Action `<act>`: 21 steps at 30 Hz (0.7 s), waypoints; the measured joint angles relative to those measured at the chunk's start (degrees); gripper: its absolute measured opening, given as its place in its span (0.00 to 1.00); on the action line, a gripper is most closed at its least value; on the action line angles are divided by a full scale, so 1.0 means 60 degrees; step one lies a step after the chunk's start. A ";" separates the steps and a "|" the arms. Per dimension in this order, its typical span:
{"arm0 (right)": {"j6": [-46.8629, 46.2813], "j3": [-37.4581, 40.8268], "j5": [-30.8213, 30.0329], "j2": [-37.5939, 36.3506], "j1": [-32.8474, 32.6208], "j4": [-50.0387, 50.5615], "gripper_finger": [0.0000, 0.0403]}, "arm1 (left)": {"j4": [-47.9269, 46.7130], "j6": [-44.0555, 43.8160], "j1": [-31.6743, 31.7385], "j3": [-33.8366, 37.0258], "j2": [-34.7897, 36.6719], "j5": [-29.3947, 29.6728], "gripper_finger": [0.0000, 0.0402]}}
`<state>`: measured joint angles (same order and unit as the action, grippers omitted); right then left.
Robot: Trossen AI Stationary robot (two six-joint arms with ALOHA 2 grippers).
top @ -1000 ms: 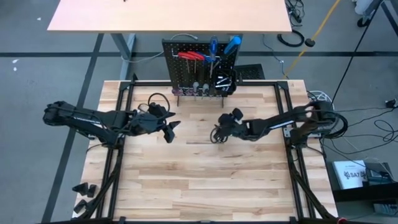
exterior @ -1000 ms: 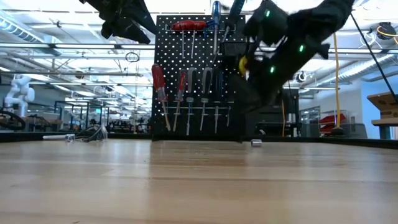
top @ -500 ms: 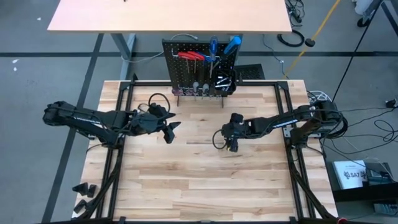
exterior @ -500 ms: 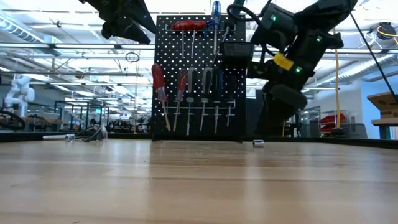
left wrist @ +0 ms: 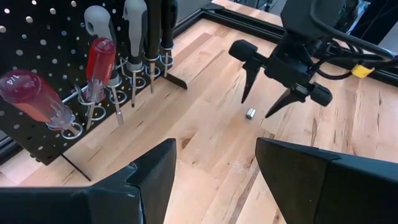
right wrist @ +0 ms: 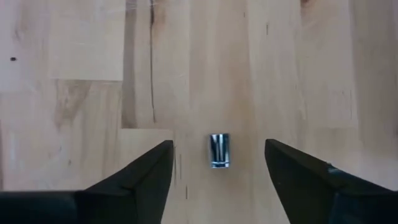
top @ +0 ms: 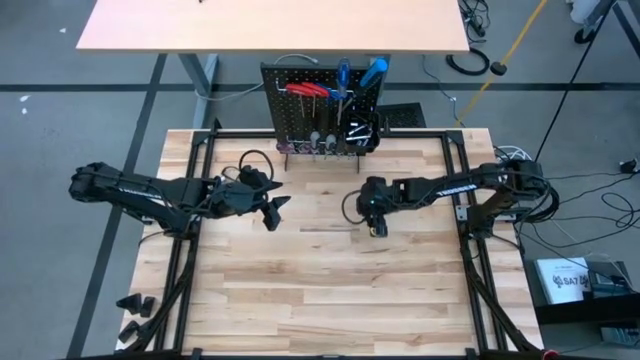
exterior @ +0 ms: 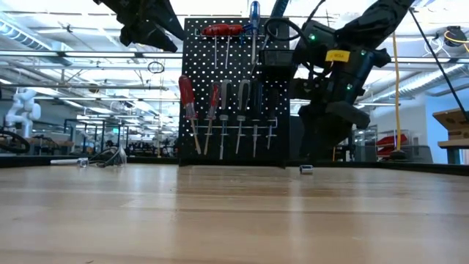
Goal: Hang tools onto peg board
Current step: Put the socket wrench into the black bin on the peg board
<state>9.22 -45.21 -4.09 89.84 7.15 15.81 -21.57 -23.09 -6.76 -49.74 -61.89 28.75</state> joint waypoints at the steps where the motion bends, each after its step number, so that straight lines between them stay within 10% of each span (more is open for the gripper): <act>1: 0.0004 0.0000 0.0005 0.0003 0.0060 -0.0005 0.60 | 0.0004 0.0004 0.0000 0.0000 0.0000 0.0001 0.57; 13: -0.0326 -0.0098 0.1047 0.1436 0.0235 -0.0189 0.43 | -0.0283 -0.0025 0.0000 0.0000 -0.0004 0.0001 0.57; 21: -0.0548 -0.0053 0.0979 0.1397 0.0221 -0.0276 0.10 | -0.0287 -0.0025 0.0000 0.0000 -0.0004 0.0001 0.57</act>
<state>5.94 -45.53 1.78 98.23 8.47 14.16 -23.29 -23.24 -6.76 -49.74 -61.91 28.75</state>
